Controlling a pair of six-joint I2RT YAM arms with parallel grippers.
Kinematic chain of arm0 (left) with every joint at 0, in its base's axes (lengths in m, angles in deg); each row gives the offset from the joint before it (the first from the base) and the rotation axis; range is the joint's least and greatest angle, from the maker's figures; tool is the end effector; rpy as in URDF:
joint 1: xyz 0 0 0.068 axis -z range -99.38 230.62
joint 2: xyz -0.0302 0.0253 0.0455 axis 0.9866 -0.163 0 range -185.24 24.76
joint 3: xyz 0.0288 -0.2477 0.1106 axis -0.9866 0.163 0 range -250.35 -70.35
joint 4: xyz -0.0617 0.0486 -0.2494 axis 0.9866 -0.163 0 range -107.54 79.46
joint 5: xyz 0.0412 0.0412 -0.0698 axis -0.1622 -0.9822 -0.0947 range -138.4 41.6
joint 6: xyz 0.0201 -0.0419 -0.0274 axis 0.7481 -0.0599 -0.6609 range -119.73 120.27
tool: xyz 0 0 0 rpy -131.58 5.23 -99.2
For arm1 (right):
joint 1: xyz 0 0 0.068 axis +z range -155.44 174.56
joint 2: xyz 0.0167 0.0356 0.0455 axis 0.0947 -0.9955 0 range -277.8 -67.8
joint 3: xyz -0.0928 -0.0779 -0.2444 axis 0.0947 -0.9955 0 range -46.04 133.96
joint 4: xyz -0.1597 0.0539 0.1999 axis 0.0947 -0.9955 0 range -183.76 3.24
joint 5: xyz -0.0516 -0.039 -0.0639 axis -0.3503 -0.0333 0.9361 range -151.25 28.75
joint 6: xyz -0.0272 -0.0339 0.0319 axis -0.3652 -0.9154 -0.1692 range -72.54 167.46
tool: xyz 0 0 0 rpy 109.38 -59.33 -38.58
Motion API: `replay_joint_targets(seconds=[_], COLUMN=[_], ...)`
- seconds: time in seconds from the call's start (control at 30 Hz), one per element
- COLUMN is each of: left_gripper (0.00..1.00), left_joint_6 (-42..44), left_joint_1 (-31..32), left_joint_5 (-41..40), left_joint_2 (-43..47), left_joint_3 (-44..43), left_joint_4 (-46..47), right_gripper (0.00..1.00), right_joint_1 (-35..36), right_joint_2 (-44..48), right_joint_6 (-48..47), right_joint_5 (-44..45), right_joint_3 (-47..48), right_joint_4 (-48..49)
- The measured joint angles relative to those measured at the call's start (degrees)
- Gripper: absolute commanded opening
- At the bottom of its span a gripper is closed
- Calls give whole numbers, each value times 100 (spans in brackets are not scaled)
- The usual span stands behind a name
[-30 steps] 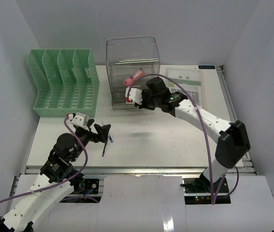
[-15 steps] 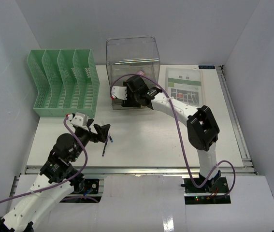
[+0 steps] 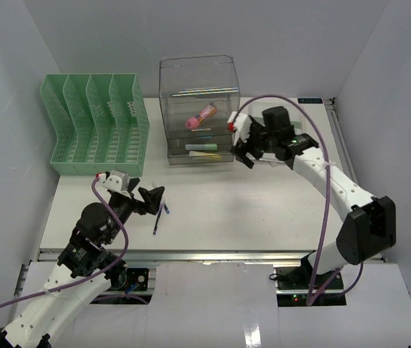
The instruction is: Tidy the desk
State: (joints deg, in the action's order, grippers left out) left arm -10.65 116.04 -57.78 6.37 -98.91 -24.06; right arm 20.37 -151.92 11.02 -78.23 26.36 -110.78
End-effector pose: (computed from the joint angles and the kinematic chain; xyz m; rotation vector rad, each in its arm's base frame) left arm 0.0923 -0.0585 0.2928 0.2247 1.6353 -0.4867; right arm 0.2950 0.1542 0.3219 -1.2610 1.7681 0.2189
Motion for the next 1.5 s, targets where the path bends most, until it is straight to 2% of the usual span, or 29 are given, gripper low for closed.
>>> replay_joint_targets(seconds=[0.13, 0.27, 0.37, 0.53, 0.73, 1.17, 1.37, 1.5], left_gripper=[98, 98, 98, 98, 98, 98, 98, 98], left_joint_6=[16, 16, 18, 20, 20, 37, 37, 37], left_joint_1=[0, 0, 0, 0, 0, 0, 0, 0], left_joint_5=[49, 93, 99, 99, 99, 97, 95, 90], left_joint_2=[0, 2, 2, 2, 2, -5, -53, -78], left_joint_3=[0, 0, 0, 0, 0, 0, 0, 0], left_joint_4=[0, 0, 0, 0, 0, 0, 0, 0], right_gripper=[84, 85, 84, 82, 79, 64, 63, 50], right_joint_1=[-759, -866, -940, -1128, -1196, -1483, -1491, -1489], right_joint_2=[105, -180, -448, -798, -1391, -2307, -2515, -2640], right_joint_6=[550, 1166, 1693, 2418, 2825, 3138, 3177, 3189], right_joint_5=[-81, 339, 807, 1621, 2045, 2073, 1999, 1964], right_joint_3=[-851, -1353, -1396, -1388, -1104, -314, -127, -7], right_joint_4=[-105, -319, -315, -49, 199, 505, 625, 771])
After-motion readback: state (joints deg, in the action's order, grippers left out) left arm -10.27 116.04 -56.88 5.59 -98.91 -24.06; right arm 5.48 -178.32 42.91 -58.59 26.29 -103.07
